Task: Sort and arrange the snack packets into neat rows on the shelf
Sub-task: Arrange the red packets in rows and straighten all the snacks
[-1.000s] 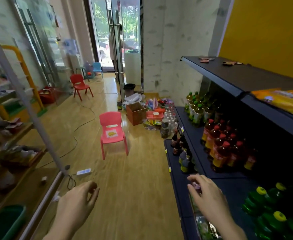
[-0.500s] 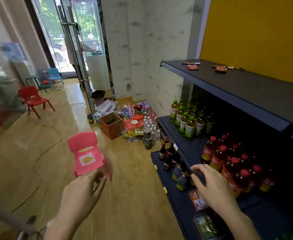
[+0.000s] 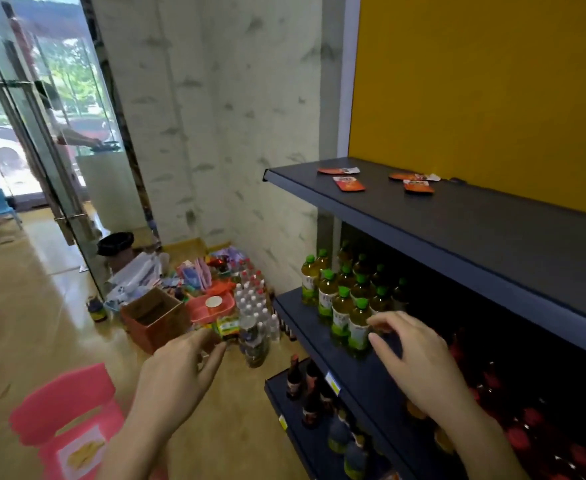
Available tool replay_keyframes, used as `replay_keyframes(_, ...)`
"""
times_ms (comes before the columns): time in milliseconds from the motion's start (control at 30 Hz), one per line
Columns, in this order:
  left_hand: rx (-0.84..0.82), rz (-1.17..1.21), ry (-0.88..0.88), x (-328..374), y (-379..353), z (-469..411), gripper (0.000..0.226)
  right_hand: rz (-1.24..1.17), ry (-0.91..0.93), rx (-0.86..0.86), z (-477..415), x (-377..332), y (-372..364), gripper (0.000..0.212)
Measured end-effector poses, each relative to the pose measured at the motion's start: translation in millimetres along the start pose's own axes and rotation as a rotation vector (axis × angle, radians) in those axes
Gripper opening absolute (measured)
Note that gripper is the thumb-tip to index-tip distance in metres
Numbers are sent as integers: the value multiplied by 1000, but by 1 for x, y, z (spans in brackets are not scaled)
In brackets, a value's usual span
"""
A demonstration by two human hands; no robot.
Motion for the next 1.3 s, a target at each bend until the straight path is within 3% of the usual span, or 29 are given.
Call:
replay_keyframes(333,163,204,-293,28,-21,-203,21,66,23,187,-175,-19,10,24)
replay_keyframes(400,168,234,-348,35,-33,-243,28,94,-14,204,-207,-17,10,25)
replay_keyframes(567,204,293,-459,54,-57,-350,20,203,-143,294,-295,-3,2,27)
replay_keyframes(767,141,338,-640,98,-72,-458,21,356,-390,222,-399,24,-14,48)
replay_keyframes(933,93,284,-718,134,-88,-511,28,451,-611,140,-426,47,-24,70)
replay_keyframes(1000,61,275,-723,147,-93,-526,31,378,-650,143,-429,51,-23,71)
replay_keyframes(1200,-55,171,-711,195,-106,-556,52,170,-701,154,-410,58,6,59)
replay_keyframes(1300,-190,19,-735,216,-117,-560,64,83,-666,280,-392,60,39,44)
Point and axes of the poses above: each hand's wrist, its own z-axis away from the middle knuckle, its own y-axis out of the back of the hand, x = y × z, the point moved 5 cm from there along -z, towards the middle knuckle, and after that the axes turned 14 degrees about -z, right-handed, at the moved point
